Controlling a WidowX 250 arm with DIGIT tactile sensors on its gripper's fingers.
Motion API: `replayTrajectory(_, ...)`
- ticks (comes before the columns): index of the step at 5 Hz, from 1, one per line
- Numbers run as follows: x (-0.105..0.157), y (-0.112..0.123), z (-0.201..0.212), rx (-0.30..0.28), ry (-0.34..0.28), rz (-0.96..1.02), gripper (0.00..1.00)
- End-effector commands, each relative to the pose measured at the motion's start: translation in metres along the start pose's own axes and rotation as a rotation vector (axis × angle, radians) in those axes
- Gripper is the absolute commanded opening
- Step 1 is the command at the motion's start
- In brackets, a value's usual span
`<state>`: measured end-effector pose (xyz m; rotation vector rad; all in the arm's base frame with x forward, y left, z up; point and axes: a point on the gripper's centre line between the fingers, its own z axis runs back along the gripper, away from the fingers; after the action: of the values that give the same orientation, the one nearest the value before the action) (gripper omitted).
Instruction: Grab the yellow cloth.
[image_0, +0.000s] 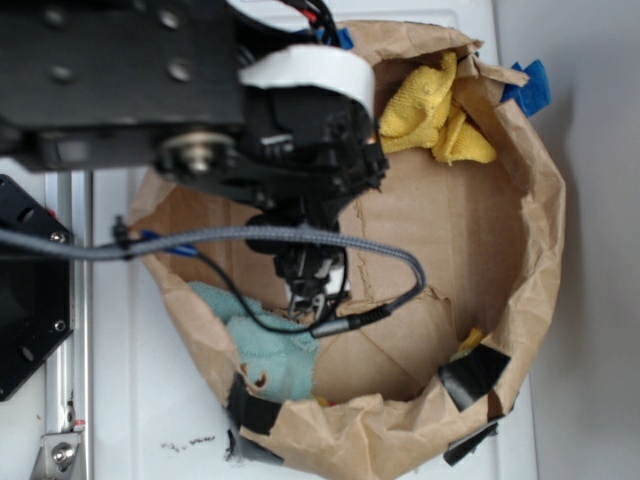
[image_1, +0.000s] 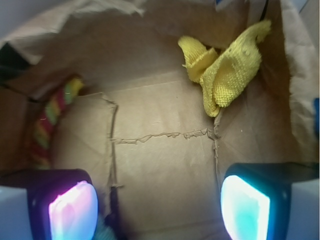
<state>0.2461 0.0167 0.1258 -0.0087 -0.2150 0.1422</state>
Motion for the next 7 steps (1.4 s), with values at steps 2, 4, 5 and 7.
replayTrajectory(2, 0.025, 0.021, -0.031, 0.069, -0.037, 0.072, 1.0)
replayTrajectory(4, 0.032, 0.04, -0.029, 0.114, -0.147, 0.111, 1.0)
replayTrajectory(5, 0.041, 0.042, -0.035, 0.105, -0.241, 0.095, 1.0)
replayTrajectory(7, 0.058, 0.045, -0.063, 0.146, -0.201, 0.124, 1.0)
